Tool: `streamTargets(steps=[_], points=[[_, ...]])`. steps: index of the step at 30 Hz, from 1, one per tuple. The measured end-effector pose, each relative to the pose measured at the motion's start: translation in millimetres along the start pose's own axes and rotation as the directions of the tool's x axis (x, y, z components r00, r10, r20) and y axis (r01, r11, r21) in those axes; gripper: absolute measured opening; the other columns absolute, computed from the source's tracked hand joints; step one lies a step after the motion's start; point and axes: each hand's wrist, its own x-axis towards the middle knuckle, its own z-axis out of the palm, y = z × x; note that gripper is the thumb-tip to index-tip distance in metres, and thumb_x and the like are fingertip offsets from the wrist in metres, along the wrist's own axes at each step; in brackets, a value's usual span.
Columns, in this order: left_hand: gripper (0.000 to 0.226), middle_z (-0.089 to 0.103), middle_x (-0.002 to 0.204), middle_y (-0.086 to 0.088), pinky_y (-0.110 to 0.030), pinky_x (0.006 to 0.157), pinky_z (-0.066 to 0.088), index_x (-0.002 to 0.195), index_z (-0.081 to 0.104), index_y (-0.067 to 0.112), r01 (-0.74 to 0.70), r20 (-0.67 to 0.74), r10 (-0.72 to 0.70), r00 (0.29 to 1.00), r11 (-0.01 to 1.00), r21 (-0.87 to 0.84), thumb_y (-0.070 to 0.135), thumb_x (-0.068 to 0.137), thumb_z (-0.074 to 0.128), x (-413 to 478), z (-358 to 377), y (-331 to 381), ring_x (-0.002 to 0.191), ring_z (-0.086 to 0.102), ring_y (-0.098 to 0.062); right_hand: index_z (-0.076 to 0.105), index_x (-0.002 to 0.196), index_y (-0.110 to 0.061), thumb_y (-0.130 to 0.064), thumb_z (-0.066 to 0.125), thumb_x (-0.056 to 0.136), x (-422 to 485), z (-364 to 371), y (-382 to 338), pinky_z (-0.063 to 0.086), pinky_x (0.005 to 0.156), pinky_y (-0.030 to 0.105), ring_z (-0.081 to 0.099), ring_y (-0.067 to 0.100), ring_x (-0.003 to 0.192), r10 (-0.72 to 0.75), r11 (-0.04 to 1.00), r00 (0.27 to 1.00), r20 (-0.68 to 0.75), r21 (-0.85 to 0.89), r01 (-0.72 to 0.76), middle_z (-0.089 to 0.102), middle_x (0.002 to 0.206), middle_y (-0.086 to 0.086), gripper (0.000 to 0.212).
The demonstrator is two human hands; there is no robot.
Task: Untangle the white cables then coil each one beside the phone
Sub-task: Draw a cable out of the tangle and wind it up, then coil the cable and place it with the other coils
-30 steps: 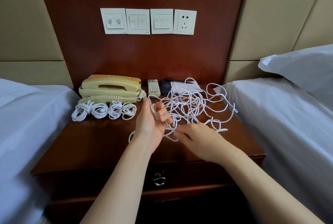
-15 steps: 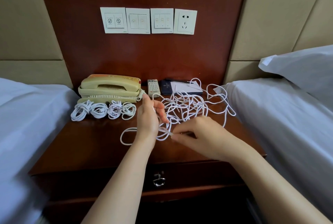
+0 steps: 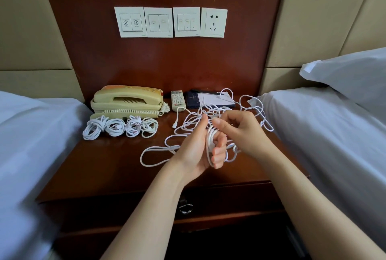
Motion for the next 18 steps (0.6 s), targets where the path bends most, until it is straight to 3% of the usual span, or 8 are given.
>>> streamTargets(steps=[4, 6, 11, 13, 16, 18], points=[[0.072, 0.031, 0.04, 0.003, -0.02, 0.039, 0.029, 0.047, 0.047, 0.012, -0.042, -0.003, 0.042, 0.999, 0.993, -0.108, 0.049, 0.1, 0.015, -6, -1, 4, 0.034, 0.031, -0.007, 0.053, 0.065, 0.009, -0.026, 0.056, 0.093, 1, 1, 24, 0.024, 0.044, 0.02, 0.029, 0.012, 0.048, 0.126, 0.992, 0.991, 0.038, -0.023, -0.126, 0.035, 0.053, 0.007, 0.045], [0.069, 0.03, 0.04, 0.004, -0.019, 0.038, 0.028, 0.047, 0.045, 0.013, -0.051, -0.034, 0.048, 0.998, 0.991, -0.12, 0.048, 0.1, 0.017, -8, -2, 5, 0.033, 0.029, -0.006, 0.051, 0.065, 0.012, -0.027, 0.055, 0.094, -2, 3, 32, 0.023, 0.046, 0.024, 0.029, 0.014, 0.05, 0.152, 0.986, 0.984, 0.089, -0.087, -0.144, 0.035, 0.054, 0.009, 0.049], [0.066, 0.026, 0.038, 0.005, -0.018, 0.035, 0.025, 0.045, 0.041, 0.013, -0.125, -0.157, 0.086, 0.984, 0.957, -0.261, 0.042, 0.102, 0.023, -8, -5, 6, 0.031, 0.025, -0.005, 0.03, 0.049, -0.016, -0.046, 0.052, 0.092, 1, -3, 40, 0.024, 0.053, 0.031, 0.031, 0.013, 0.046, 0.153, 0.943, 0.987, 0.038, -0.303, -0.135, 0.027, 0.047, -0.001, 0.057], [0.065, 0.026, 0.037, 0.006, -0.017, 0.034, 0.024, 0.044, 0.041, 0.015, -0.179, -0.217, 0.106, 0.97, 0.92, -0.35, 0.04, 0.102, 0.024, -8, -10, 8, 0.031, 0.025, -0.005, 0.028, 0.049, -0.018, -0.055, 0.049, 0.089, 4, -11, 45, 0.027, 0.054, 0.033, 0.042, 0.019, 0.047, 0.167, 0.908, 0.986, -0.005, -0.389, -0.156, 0.029, 0.046, -0.002, 0.059], [0.064, 0.028, 0.038, 0.007, -0.017, 0.034, 0.024, 0.045, 0.041, 0.015, -0.282, -0.322, 0.136, 0.937, 0.838, -0.467, 0.038, 0.102, 0.023, -6, -19, 14, 0.031, 0.026, -0.005, 0.028, 0.051, -0.016, -0.054, 0.05, 0.089, 6, -22, 46, 0.027, 0.053, 0.033, 0.033, 0.016, 0.046, 0.109, 0.825, 0.993, -0.038, -0.554, -0.112, 0.032, 0.047, -0.002, 0.058], [0.059, 0.03, 0.039, 0.006, -0.016, 0.034, 0.026, 0.051, 0.041, 0.015, -0.327, -0.378, 0.137, 0.916, 0.8, -0.502, 0.037, 0.103, 0.023, -4, -22, 16, 0.031, 0.027, -0.005, 0.029, 0.05, -0.016, -0.049, 0.051, 0.09, 5, -24, 39, 0.027, 0.052, 0.034, 0.032, 0.014, 0.046, 0.048, 0.814, 0.998, 0.034, -0.58, -0.019, 0.034, 0.046, -0.001, 0.057]])
